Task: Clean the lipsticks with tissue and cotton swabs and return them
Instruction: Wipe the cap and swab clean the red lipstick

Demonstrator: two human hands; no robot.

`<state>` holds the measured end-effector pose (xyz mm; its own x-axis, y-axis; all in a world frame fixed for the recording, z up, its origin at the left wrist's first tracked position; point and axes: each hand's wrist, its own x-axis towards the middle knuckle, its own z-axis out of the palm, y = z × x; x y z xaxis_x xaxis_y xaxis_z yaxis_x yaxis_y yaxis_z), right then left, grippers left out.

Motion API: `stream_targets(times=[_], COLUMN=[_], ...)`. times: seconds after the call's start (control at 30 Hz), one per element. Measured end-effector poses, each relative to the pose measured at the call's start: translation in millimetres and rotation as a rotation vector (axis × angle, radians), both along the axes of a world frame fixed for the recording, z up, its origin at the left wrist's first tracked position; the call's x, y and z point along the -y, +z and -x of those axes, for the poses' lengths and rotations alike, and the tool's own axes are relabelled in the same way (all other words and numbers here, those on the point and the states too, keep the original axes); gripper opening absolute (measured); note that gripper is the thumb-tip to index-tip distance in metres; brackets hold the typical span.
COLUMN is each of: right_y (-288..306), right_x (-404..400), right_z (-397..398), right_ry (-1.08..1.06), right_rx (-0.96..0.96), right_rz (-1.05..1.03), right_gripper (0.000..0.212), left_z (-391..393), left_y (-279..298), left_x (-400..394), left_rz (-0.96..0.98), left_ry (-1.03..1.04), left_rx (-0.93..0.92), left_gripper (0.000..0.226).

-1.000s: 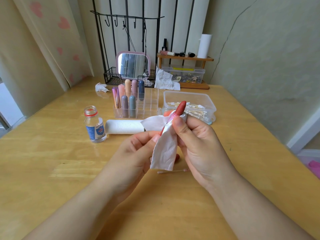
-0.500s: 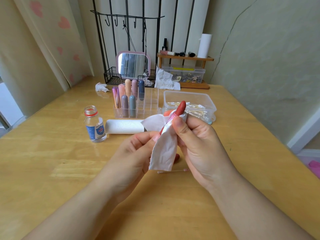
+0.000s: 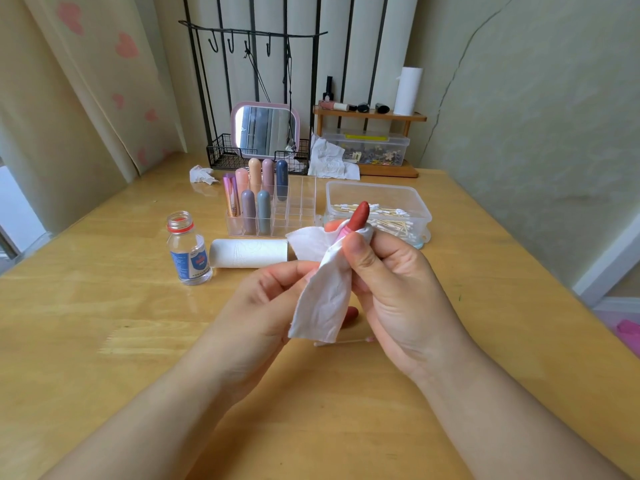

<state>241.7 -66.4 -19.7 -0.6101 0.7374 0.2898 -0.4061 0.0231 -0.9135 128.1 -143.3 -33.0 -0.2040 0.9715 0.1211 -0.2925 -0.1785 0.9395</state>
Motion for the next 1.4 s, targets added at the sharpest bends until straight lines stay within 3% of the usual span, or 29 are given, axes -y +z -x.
stream_targets(times=[0.13, 0.23, 0.37, 0.5, 0.57, 0.67, 0.73, 0.83, 0.93, 1.03, 1.1, 1.2, 1.4], right_y=[-1.0, -1.1, -2.6, -3.6, -3.6, -6.8, -8.6, -8.8, -2.1, 3.0, 4.4, 3.8, -4.2], right_x=[1.0, 2.9, -0.4, -8.1, -13.6, -25.3, -30.0, -24.5, -8.3, 1.4, 0.7, -0.5, 7.1], right_z=[1.9, 3.4, 2.8, 0.8, -5.3, -16.7, -18.8, -13.6, -5.1, -1.4, -1.7, -1.5, 3.1], right_ry=[-0.031, -0.031, -0.036, -0.202, -0.418, -0.79, -0.944, -0.849, -0.507, -0.12, 0.012, 0.052, -0.152], right_rx=[-0.003, -0.024, -0.048, 0.003, 0.143, 0.384, 0.433, 0.343, 0.181, 0.1, 0.075, 0.047, 0.089], right_rz=[0.009, 0.051, 0.053, -0.049, -0.205, -0.614, -0.811, -0.719, -0.475, -0.233, -0.084, 0.011, -0.136], right_gripper=[0.024, 0.023, 0.02, 0.015, 0.015, 0.015, 0.008, 0.003, 0.009, 0.004, 0.006, 0.013, 0.012], left_z=[-0.9, 0.4, -3.5, 5.7, 11.6, 14.8, 14.2, 11.8, 9.6, 10.0, 10.8, 12.1, 11.7], left_y=[0.3, 0.0, 2.6, -1.1, -4.0, -7.8, -7.3, -8.1, -10.6, -11.8, -12.9, -14.8, -16.1], left_x=[-1.1, -2.2, -1.4, -3.1, -4.8, -5.5, -4.9, -5.3, -6.7, -6.8, -7.8, -9.2, -11.2], left_rz=[-0.061, -0.065, -0.068, -0.077, -0.128, -0.162, -0.166, -0.148, -0.147, -0.163, -0.157, -0.143, -0.12], left_ry=[0.079, 0.108, 0.064, 0.093, 0.092, 0.09, 0.059, 0.027, 0.011, 0.009, 0.034, 0.082, 0.182], left_rx=[0.011, 0.02, 0.156, 0.242, 0.239, 0.227, 0.226, 0.209, 0.165, 0.124, 0.092, 0.061, -0.039], left_gripper=[0.009, 0.025, 0.018, 0.035, 0.041, 0.039, 0.038, 0.046, 0.047, 0.032, 0.028, 0.025, 0.019])
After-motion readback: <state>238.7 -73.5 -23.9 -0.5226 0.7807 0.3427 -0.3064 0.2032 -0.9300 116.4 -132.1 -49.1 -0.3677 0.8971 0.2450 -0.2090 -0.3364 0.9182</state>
